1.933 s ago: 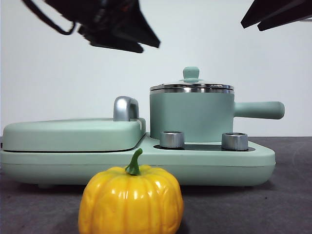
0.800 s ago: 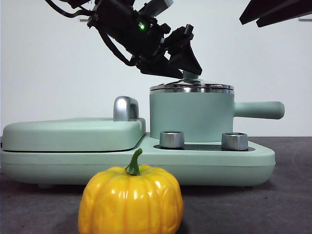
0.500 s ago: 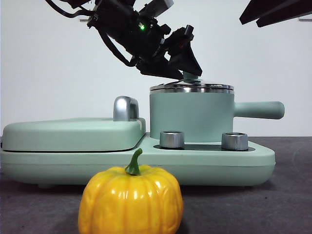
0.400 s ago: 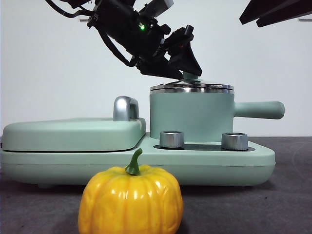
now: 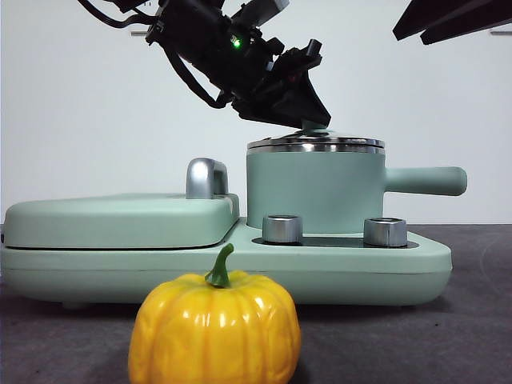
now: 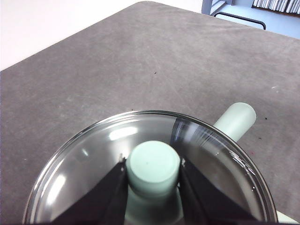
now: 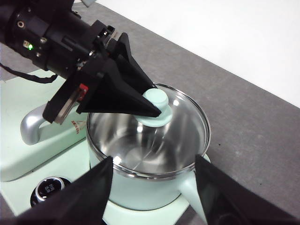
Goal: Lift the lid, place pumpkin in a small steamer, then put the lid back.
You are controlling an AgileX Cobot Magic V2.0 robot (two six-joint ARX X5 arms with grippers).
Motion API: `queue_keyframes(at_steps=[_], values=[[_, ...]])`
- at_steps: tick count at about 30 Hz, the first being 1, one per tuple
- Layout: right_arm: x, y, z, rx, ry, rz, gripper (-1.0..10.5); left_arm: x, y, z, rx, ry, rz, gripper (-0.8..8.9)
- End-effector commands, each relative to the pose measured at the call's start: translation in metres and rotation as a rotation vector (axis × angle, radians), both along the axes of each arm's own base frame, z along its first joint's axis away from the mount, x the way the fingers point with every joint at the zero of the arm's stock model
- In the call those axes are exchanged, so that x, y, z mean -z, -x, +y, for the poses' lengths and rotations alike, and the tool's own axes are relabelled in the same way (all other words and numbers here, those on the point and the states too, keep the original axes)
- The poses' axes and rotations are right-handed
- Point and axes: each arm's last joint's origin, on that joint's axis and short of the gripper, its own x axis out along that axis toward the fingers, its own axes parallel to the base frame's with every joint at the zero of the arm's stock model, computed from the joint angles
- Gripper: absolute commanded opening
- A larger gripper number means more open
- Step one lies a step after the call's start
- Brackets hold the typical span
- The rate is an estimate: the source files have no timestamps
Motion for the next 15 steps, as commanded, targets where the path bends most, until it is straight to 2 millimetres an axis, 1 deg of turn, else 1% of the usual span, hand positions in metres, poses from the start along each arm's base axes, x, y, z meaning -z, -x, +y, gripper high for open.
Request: queue_keyframes(at_steps=[1,6,15], values=[[-0.006,-0.001,0.001,0.000,-0.020,-0.009,2.8,0.000,-0.001,-0.009,0.016,0.007,-0.013,0.07],[-0.006,-0.001,0.001,0.000,-0.020,-0.009,2.8,-0.004,0.000,-0.008,0.012,0.019,-0.015,0.07],[-0.006,-0.001,0.001,0.000,-0.020,-0.009,2.8,-0.031,0.009,0.000,0.012,0.062,-0.071,0.07]])
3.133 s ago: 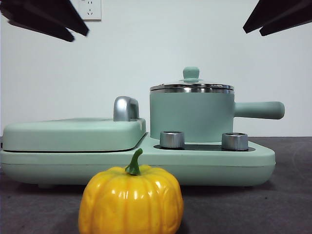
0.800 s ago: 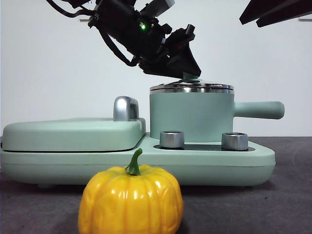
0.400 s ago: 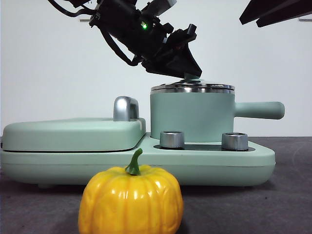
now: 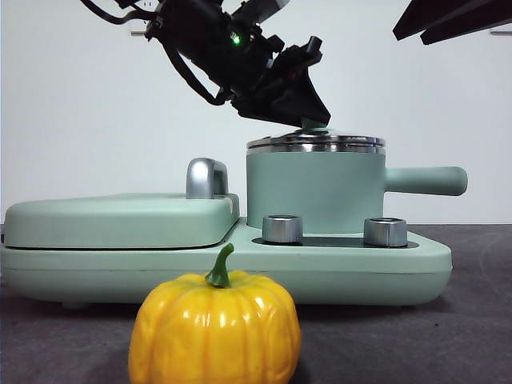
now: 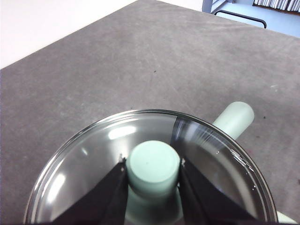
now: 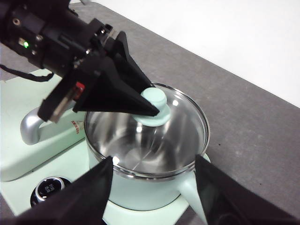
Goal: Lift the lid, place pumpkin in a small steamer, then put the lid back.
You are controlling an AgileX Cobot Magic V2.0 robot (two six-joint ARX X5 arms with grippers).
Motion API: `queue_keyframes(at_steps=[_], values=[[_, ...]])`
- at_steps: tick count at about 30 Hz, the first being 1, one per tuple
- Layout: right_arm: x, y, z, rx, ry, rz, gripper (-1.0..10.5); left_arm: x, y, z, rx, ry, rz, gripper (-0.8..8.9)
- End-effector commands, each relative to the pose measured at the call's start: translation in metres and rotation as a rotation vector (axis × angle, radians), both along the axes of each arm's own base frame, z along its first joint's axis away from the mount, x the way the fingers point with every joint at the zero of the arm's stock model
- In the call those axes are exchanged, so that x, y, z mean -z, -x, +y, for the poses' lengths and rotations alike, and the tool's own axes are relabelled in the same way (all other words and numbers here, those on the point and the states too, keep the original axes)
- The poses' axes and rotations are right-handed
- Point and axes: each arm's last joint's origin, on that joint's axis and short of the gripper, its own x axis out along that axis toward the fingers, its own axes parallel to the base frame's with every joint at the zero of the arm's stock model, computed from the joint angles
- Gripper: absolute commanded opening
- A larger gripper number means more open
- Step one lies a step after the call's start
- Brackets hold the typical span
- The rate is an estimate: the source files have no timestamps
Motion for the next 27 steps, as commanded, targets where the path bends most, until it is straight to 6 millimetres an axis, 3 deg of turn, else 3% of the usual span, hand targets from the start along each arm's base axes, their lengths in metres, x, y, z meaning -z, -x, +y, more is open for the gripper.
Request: queue_keyframes(at_steps=[1,13,27], values=[[-0.006,-0.001,0.001,-0.001,-0.020,-0.009,2.8,-0.027,0.006,0.000,0.015,0.064,-0.075,0.07],[-0.006,-0.001,0.001,0.000,-0.020,-0.009,2.8,-0.065,0.019,0.029,-0.046,0.090,-0.121,0.08],[-0.006,-0.001,0.002,0.005,-0.042,0.008,2.8,-0.091,0.026,0.108,-0.269,0.008,-0.005,0.11]])
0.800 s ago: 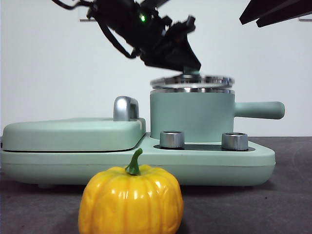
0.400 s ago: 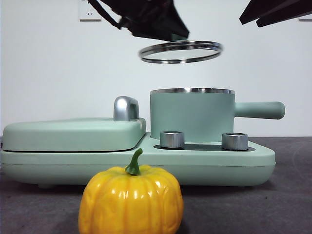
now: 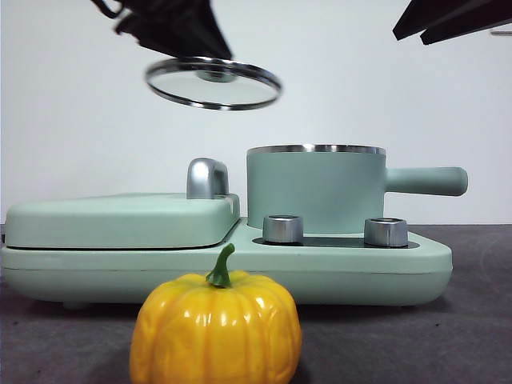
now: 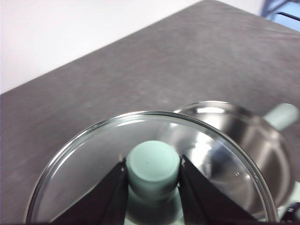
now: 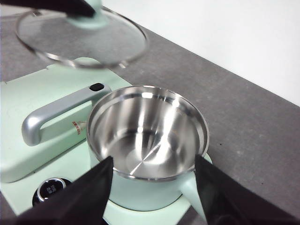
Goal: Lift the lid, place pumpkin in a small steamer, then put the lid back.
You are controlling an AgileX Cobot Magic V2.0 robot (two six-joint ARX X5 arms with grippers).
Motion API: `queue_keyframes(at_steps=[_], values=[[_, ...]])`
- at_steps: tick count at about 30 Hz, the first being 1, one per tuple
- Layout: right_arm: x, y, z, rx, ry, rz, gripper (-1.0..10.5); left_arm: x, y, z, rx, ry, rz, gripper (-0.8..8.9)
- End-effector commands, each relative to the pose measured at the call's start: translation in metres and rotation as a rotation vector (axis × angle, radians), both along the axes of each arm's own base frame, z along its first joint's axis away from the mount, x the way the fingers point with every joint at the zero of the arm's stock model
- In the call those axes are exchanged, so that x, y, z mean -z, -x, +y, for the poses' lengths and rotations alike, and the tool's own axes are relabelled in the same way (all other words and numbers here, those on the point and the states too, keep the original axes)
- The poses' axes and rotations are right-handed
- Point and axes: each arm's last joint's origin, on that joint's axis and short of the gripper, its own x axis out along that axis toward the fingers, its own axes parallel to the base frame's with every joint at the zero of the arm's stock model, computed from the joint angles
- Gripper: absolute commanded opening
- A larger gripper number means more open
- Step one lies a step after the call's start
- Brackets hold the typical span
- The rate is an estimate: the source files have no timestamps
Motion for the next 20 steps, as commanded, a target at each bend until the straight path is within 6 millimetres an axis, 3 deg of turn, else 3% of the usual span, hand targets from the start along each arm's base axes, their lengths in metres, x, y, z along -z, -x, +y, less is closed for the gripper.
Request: queue_keyframes(at_steps=[1,9,20], values=[[-0.006,-0.001,0.002,0.000,-0.032,0.001,2.8,-0.019,0.004,0.012,-0.030,0.043,-0.055,0.11],[-0.005,0.002,0.007,-0.044,-0.034,0.006,2.8,-0.021,0.018,0.053,-0.140,0.043,-0.057,0.11],[0.003,0.021,0.036,-0.249,0.025,0.067,2.8,-0.002,0.059,0.081,-0.215,0.091,-0.025,0.10]])
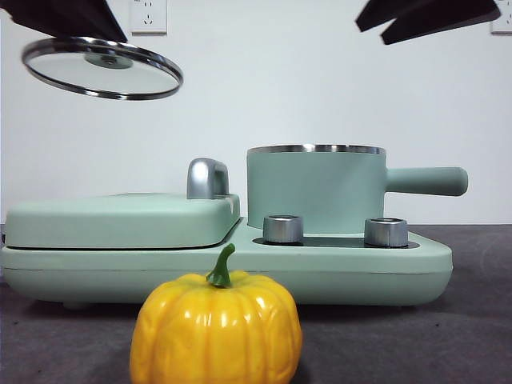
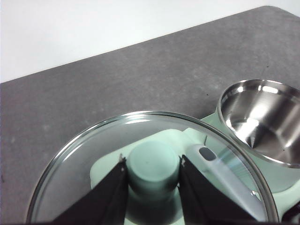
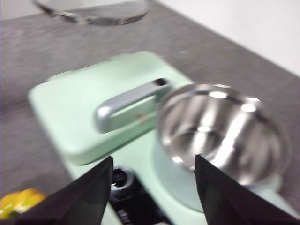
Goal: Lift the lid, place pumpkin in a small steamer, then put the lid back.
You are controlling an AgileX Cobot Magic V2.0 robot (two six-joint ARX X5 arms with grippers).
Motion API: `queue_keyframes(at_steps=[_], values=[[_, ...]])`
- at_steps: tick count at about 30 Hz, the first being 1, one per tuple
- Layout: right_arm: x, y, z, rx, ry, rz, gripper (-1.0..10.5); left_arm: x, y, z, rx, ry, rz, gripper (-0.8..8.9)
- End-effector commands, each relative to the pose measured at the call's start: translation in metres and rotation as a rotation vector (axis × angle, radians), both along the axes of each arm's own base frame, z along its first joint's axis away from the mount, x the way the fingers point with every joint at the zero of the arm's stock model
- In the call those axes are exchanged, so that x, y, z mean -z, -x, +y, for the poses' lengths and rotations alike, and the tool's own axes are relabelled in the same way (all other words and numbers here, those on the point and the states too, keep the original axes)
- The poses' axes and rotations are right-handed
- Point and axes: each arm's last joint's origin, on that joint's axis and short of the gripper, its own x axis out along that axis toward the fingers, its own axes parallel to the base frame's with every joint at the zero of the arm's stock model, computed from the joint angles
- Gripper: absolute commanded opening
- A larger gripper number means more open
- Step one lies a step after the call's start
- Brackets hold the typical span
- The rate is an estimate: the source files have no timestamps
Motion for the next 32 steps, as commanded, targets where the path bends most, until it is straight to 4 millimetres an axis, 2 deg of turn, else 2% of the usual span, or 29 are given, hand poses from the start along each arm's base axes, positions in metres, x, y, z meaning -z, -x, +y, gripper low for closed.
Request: queue_keyframes(at_steps=[1,11,16,20,32], values=[[-0.002,0.005,0.011,-0.074,0.023,-0.001,2.8,-0.007,0.007,0.002,-0.016,0.062,-0.026,0.10],[0.028,0.019,0.055,-0.303,0.175,0.125,2.8,-0.014,0.020,0.006,-0.027,0.089,-0.026,0.10],[0.048,0.022,0.078,-0.369,0.272,0.170,3.8,-0.014,0.020,0.006,-0.027,0.089,-0.027,0.10],[0.062,0.026,0.092,-0.424,0.338,0.192,4.0,-0.014,0.020,0.006,-0.026,0.089,-0.028,0.10],[0.101,0.026,0.124,-0.463,0.474,0.207,4.6,-0.014,0.020,0.006,-0.026,0.088,-0.028,0.10]])
